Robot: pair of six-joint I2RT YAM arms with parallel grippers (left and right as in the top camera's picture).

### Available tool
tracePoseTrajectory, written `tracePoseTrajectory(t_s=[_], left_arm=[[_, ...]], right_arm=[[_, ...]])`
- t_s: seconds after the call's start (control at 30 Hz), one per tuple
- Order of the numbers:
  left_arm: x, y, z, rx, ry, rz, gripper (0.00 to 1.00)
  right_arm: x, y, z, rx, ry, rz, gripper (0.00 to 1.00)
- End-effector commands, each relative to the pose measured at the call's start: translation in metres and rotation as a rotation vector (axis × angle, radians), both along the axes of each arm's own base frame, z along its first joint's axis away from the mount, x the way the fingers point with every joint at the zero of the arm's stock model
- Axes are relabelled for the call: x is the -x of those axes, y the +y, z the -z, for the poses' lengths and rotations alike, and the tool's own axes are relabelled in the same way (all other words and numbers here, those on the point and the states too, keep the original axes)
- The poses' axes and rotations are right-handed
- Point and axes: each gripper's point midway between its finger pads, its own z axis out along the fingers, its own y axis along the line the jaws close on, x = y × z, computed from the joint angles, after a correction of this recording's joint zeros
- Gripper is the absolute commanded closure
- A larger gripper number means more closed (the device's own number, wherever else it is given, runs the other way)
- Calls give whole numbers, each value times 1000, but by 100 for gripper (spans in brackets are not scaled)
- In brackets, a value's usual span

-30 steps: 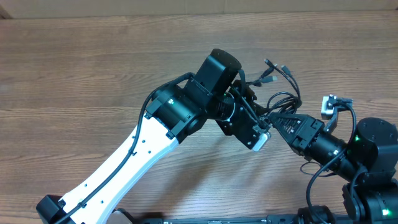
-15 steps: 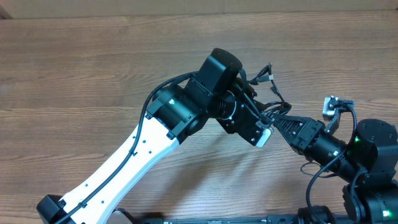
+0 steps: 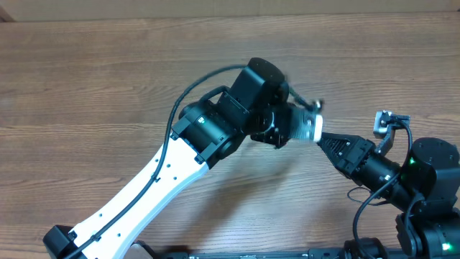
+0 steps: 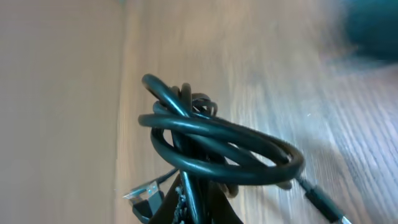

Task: Untangle cables

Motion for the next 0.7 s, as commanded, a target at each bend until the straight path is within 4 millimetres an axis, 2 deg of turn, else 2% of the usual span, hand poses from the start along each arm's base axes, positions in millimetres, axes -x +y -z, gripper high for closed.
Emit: tracePoseTrajectory(t_s=[0.0, 0.13, 0.33, 0.37, 0.4, 0.47, 0.57, 0.67], left_arm=[[-24, 21, -18, 113, 88, -348, 96], [-23, 20, -18, 149, 135, -383, 96], [-12, 10, -19, 177, 184, -315, 96], [-10, 7, -19, 188, 199, -302, 96], [-6, 4, -20, 198, 215, -279, 96], [3, -3, -21, 215, 250, -229, 96], [14, -10, -23, 234, 296, -166, 96], [24, -16, -24, 250, 332, -114, 96]], right_arm=[[1, -1, -11, 33, -64, -13, 96], [1, -1, -11, 52, -81, -23, 96], [-2, -6, -6, 87, -75, 6, 96], [-2, -6, -6, 108, -95, -6, 93], [-1, -6, -6, 136, -120, -22, 87], [-1, -6, -4, 200, -170, -56, 62], [1, -7, 0, 285, -225, -105, 34], [2, -7, 2, 314, -241, -124, 22]])
